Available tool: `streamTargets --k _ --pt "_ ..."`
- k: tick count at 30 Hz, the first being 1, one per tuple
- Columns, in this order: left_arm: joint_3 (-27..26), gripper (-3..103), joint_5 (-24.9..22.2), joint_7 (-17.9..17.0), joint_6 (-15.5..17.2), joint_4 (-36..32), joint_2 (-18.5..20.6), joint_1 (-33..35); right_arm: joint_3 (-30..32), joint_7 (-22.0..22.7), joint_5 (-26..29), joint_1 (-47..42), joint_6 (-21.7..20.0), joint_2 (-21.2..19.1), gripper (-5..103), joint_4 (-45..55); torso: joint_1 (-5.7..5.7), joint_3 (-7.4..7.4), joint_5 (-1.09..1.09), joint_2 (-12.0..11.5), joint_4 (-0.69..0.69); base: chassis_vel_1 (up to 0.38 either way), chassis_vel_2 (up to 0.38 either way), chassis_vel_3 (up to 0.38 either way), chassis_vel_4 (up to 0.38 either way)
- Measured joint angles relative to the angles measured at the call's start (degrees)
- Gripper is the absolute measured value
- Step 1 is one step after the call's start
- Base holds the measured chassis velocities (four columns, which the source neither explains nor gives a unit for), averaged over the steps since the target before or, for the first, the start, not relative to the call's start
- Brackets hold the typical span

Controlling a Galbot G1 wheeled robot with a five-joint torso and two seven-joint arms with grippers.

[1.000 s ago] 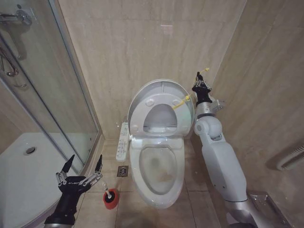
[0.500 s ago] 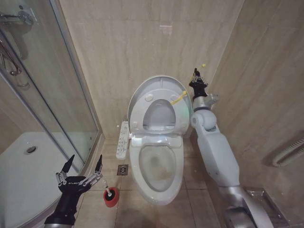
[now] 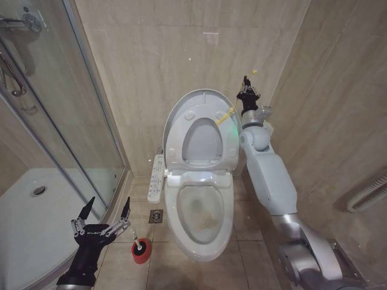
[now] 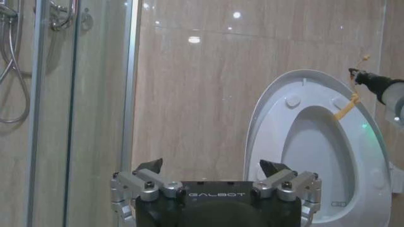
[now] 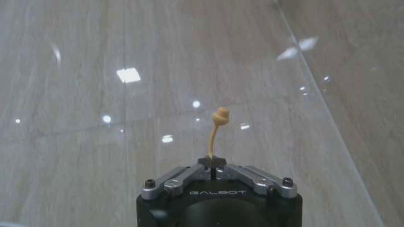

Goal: Open the toilet lid, clean the toilet bowl with a toilet brush, close the toilet lid, and flush.

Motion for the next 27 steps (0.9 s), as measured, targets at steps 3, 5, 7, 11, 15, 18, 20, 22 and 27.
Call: streamTargets --k 3,5,7,11,15,18,20,22,27 --pt "0.0 100 0.0 0.0 0.0 0.0 0.0 0.0 -0.4 -0.3 -0.9 1.2 0.9 0.3 0 -2.4 0.0 0.0 0.0 0.0 0.0 0.0 0.0 0.0 0.0" --pt "0.0 100 0.0 0.0 0.0 0.0 0.0 0.0 -0.5 -0.4 -1.3 1.7 1.3 0.5 0 -3.3 0.0 0.0 0.0 0.0 0.0 0.0 0.0 0.0 0.0" --pt "0.0 100 0.0 0.0 0.0 0.0 0.0 0.0 -0.7 -0.5 -1.7 2.4 1.9 0.9 0 -4.6 -0.01 0.0 0.01 0.0 0.01 0.0 0.0 0.0 0.0" --pt "0.0 100 0.0 0.0 0.0 0.0 0.0 0.0 -0.6 -0.7 -2.7 4.0 2.8 1.4 0 -6.9 -0.01 0.0 0.0 0.0 0.01 0.0 0.0 0.0 0.0" --pt "0.0 100 0.0 0.0 0.0 0.0 0.0 0.0 -0.5 -0.9 -3.1 5.4 3.3 1.6 0 -8.7 -0.01 0.0 0.0 0.0 0.0 0.0 0.0 0.0 0.0" --pt "0.0 100 0.0 0.0 0.0 0.0 0.0 0.0 -0.5 -1.1 -3.4 6.1 3.6 1.7 0 -9.9 -0.01 0.0 0.0 0.0 0.0 0.0 0.0 0.0 0.0" --pt "0.0 100 0.0 0.0 0.0 0.0 0.0 0.0 -0.4 -1.2 -3.6 6.4 3.8 1.8 0 -10.5 -0.01 0.0 0.0 0.0 0.0 0.0 0.0 0.0 0.0" --pt "0.0 100 0.0 0.0 0.0 0.0 0.0 0.0 -0.4 -1.2 -3.8 6.7 3.9 2.0 0 -11.0 -0.01 0.0 0.0 0.0 0.0 0.0 0.0 0.0 0.0" --pt "0.0 100 0.0 0.0 0.0 0.0 0.0 0.0 -0.4 -1.3 -4.5 7.3 4.4 2.6 0 -12.4 -0.01 0.0 0.0 0.0 0.0 0.0 0.0 0.0 0.0"
